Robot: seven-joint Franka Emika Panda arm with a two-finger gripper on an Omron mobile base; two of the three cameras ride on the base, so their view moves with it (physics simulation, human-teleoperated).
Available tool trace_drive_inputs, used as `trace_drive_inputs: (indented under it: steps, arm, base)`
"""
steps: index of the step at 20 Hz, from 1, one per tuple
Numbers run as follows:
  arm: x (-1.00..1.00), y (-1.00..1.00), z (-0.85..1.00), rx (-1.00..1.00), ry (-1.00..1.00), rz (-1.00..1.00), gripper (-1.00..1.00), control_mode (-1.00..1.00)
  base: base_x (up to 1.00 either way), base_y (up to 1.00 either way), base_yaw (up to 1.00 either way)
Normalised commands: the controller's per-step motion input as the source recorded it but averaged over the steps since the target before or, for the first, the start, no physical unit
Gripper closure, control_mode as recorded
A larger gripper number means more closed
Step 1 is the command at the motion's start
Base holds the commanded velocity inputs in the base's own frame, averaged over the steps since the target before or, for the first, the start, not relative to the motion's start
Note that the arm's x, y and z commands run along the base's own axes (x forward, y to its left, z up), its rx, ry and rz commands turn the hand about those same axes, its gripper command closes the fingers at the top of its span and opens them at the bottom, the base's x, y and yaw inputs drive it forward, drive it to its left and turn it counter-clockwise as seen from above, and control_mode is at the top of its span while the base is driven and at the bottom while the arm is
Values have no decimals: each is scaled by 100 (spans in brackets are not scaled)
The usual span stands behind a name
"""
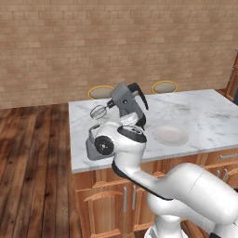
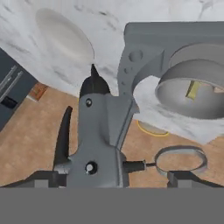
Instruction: Add butter and sugar cubes to the stand mixer bowl and then turn on the stand mixer to begin making frosting.
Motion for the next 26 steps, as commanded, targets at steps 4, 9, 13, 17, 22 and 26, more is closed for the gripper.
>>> trace_drive_inputs:
  steps: [4, 9, 13, 17, 22, 26]
  arm:
    - [-80, 0, 95, 23, 12, 0, -100, -100]
    - [-95, -5, 92, 26, 29, 0, -100, -100]
    - [-76, -29, 96, 29, 33, 0, -100, -100]
    - [-17, -69, 74, 31, 35, 0, -100, -100]
    - [25, -78, 15, 20, 20, 0, -100, -100]
    - [30, -59, -12, 8, 6, 0, -100, -100]
  base:
    - [0, 0, 0]
    - [0, 0, 0]
    - [0, 0, 0]
    - [0, 0, 0]
    - [0, 0, 0]
    - [0, 0, 0]
